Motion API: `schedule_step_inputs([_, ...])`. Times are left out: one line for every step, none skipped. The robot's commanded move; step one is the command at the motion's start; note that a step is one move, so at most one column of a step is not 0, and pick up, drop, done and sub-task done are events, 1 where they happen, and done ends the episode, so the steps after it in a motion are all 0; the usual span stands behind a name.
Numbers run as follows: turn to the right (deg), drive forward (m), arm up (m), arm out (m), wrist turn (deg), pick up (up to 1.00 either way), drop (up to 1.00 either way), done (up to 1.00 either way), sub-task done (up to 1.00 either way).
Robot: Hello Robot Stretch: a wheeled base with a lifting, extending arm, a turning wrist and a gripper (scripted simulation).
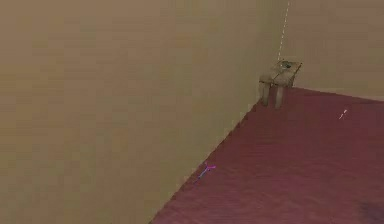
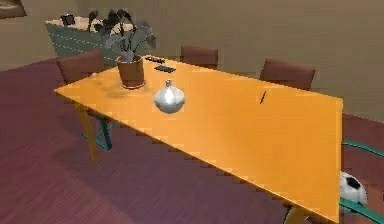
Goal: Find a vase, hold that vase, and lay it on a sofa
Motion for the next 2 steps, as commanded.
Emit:
schedule_step_inputs([45.0,0.00,0.00,0.00,0.0,0.00,0.00,0.00,0.00])
schedule_step_inputs([12.0,0.00,0.00,0.00,0.0,0.00,0.00,0.00,0.00])
